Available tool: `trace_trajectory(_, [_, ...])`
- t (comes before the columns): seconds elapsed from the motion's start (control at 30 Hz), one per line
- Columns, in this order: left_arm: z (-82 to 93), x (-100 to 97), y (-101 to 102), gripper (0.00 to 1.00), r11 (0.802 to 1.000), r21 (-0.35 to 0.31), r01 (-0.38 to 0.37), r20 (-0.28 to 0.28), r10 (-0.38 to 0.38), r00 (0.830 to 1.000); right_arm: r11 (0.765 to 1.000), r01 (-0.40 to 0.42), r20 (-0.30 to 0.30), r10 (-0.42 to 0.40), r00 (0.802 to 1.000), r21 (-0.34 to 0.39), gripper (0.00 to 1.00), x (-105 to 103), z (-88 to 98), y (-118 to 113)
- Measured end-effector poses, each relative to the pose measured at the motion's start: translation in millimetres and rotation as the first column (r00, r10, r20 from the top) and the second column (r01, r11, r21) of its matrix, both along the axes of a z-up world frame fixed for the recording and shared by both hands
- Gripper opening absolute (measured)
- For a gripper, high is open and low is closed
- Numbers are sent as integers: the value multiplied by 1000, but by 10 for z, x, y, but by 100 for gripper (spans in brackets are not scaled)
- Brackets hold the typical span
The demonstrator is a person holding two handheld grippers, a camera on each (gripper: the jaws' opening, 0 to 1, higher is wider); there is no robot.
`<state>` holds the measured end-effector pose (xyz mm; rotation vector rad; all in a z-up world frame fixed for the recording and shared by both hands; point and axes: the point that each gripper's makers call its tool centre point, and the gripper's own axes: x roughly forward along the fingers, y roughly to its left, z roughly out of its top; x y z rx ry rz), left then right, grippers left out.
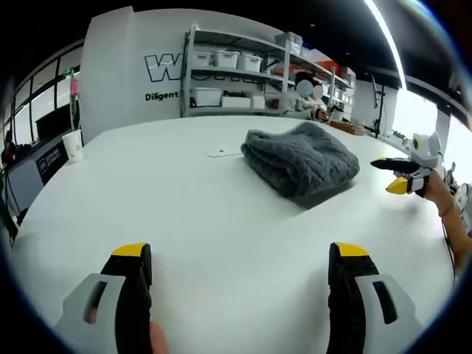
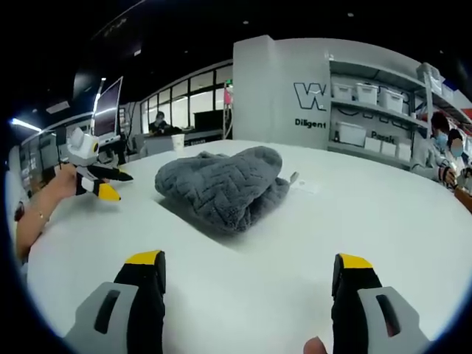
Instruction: Open the folded towel by lifting each exposed corner and separating the folded layers until the towel lies flat within the target outline without major curled edges
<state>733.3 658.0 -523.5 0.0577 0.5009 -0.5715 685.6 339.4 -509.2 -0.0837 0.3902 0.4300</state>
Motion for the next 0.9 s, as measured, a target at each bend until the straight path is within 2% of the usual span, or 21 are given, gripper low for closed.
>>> trace_trajectory(0.4, [17, 13, -30, 98, 1000, -2, 7, 5, -7, 1000, 1000, 9, -26, -9, 1000, 2, 93, -23, -74, -11])
trace_trajectory(0.9, [15, 24, -17, 96, 1000, 0, 3, 3, -3, 1000, 1000, 1, -28, -1, 1000, -5, 92, -38, -80, 0])
